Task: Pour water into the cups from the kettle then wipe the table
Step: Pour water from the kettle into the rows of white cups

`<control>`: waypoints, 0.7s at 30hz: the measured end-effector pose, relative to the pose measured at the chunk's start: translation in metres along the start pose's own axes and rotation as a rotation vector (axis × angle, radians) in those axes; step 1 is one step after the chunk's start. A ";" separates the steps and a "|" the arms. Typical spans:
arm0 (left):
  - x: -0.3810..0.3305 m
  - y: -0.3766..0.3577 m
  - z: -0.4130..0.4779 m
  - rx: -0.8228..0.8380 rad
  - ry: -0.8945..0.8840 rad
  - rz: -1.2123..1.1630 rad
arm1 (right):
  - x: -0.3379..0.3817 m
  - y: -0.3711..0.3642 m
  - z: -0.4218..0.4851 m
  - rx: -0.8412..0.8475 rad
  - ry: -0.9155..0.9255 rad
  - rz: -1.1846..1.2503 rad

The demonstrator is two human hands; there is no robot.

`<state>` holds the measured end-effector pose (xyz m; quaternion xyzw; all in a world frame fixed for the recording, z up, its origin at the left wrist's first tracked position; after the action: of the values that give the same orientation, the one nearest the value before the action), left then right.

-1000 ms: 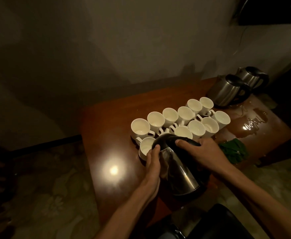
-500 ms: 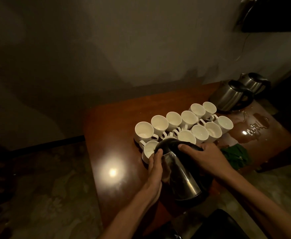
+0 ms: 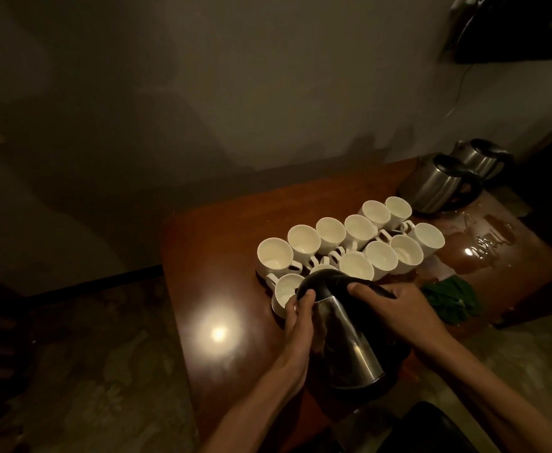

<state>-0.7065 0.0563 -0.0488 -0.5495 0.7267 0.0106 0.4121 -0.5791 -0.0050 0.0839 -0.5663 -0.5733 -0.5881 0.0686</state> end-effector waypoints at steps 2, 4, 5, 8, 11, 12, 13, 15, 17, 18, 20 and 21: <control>-0.001 -0.001 0.001 -0.012 -0.011 0.015 | -0.004 0.001 -0.002 -0.003 0.001 0.036; -0.002 -0.003 -0.001 -0.005 -0.023 0.044 | -0.008 0.003 -0.005 -0.008 -0.001 0.073; -0.002 -0.004 -0.001 -0.006 -0.025 0.057 | -0.009 0.004 -0.006 -0.009 -0.003 0.089; -0.004 -0.007 -0.002 -0.031 -0.038 0.082 | -0.014 0.007 -0.007 -0.012 0.005 0.124; -0.008 -0.013 -0.004 -0.051 -0.058 0.110 | -0.018 0.012 -0.006 -0.022 0.012 0.151; -0.010 -0.014 -0.004 -0.053 -0.060 0.113 | -0.019 0.014 -0.006 -0.024 0.014 0.165; -0.011 -0.017 -0.005 -0.055 -0.059 0.121 | -0.020 0.016 -0.005 -0.022 0.017 0.180; -0.013 -0.021 -0.004 -0.065 -0.063 0.137 | -0.021 0.019 -0.005 -0.014 0.022 0.203; -0.017 -0.026 -0.004 -0.076 -0.084 0.140 | -0.024 0.024 -0.004 -0.015 0.028 0.221; -0.019 -0.029 -0.005 -0.080 -0.097 0.145 | -0.026 0.026 -0.003 -0.019 0.031 0.231; -0.025 -0.036 -0.005 -0.097 -0.134 0.170 | -0.029 0.033 -0.002 -0.032 0.046 0.241; -0.027 -0.040 -0.006 -0.107 -0.144 0.182 | -0.030 0.036 -0.001 -0.039 0.052 0.238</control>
<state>-0.6763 0.0590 -0.0113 -0.5004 0.7404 0.1261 0.4306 -0.5426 -0.0345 0.0835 -0.6163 -0.4886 -0.6011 0.1417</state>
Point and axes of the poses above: each hand's wrist, its own z-axis towards the middle knuckle, its own y-axis out of the back of the hand, x = y × z, the point moved 6 cm from there along z, towards the middle knuckle, and after that the axes turned 6 degrees about y, right-handed, at the moved point
